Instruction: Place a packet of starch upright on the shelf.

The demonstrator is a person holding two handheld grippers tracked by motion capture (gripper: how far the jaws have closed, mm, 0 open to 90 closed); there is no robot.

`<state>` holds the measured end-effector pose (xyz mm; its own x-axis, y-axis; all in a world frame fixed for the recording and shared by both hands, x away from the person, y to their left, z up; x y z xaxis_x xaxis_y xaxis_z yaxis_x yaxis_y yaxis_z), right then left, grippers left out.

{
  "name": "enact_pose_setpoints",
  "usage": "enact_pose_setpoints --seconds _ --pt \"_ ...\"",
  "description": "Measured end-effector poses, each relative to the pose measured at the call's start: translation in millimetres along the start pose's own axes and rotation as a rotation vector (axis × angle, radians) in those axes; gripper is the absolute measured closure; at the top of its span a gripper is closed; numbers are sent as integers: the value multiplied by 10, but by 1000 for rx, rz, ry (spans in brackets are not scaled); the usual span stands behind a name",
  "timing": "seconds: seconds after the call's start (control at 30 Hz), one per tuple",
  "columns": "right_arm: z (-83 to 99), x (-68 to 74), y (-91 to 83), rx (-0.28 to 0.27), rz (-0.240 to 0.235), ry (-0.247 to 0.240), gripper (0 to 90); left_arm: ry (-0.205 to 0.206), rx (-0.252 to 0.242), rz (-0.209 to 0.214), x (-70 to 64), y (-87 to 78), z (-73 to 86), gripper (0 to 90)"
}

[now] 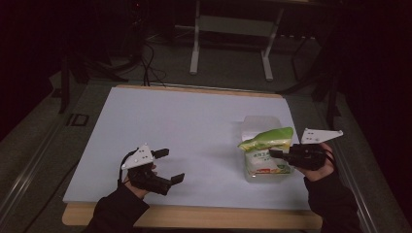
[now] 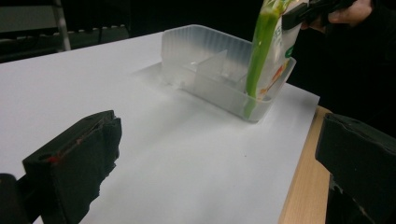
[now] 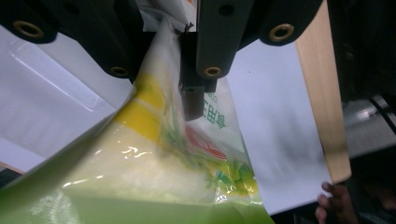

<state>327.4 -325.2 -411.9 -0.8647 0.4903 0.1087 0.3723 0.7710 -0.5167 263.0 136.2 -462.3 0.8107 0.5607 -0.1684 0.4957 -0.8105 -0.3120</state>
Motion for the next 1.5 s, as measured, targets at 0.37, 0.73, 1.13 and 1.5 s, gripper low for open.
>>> enact_pose_setpoints --seconds 0.37,0.73,1.13,1.5 --pt "318 -159 -21 -71 5 84 830 -14 -4 -2 26 4 46 1" --pt "467 -198 44 -43 30 102 746 -16 -3 -2 41 11 55 1" --pt "362 -139 -162 -115 155 99 302 -17 -10 -5 43 -7 67 1" --pt "360 103 -386 -155 192 80 162 -6 -4 -13 35 -16 101 1"
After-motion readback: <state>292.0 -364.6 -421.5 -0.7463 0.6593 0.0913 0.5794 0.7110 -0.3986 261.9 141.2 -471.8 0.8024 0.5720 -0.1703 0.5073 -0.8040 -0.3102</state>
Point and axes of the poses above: each handheld gripper's, and its own axes: y roughly forward along the jaws, z roughly out of its underside, x roughly to its left, the point moved 1 cm from there along y, roughly forward along the jaws
